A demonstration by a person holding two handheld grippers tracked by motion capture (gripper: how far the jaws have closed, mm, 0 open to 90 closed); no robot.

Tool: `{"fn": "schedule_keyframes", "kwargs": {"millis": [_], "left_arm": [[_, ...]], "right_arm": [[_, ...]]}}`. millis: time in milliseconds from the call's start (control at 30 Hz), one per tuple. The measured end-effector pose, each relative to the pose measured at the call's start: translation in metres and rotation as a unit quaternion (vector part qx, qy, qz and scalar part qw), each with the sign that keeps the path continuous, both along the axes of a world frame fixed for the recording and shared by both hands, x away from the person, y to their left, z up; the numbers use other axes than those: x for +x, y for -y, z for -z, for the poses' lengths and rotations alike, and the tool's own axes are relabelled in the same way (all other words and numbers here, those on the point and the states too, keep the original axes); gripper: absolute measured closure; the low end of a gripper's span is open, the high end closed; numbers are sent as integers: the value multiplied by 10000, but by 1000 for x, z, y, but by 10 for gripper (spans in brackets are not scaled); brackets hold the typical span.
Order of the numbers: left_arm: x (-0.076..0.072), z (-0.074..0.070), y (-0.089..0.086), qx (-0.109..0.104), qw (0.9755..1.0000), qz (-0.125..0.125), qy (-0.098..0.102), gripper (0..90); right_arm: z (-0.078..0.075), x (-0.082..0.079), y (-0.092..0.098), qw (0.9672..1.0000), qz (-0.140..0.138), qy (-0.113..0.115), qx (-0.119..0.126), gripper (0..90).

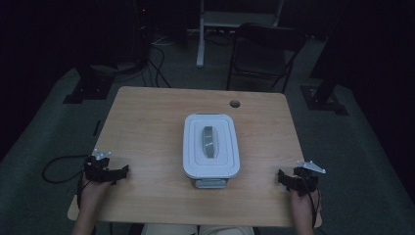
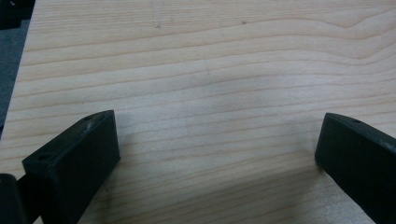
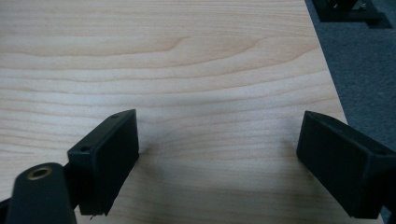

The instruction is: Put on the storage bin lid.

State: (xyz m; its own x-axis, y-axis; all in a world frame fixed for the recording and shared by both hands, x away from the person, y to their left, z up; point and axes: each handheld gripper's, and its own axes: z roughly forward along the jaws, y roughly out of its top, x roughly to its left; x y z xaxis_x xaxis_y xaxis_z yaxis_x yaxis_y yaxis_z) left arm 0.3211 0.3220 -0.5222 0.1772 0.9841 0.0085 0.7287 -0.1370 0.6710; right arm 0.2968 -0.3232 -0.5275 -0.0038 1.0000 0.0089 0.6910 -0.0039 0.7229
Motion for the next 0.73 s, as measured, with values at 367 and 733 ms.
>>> {"fn": "schedule_keyframes", "kwargs": {"millis": [367, 733], "left_arm": [[1, 2, 1, -24, 9995, -288, 101, 6], [3, 2, 3, -13, 9993, -357, 96, 6]], "right_arm": [[0, 0, -1, 10000, -67, -1, 22, 121], [0, 0, -1, 10000, -65, -2, 24, 121]]}}
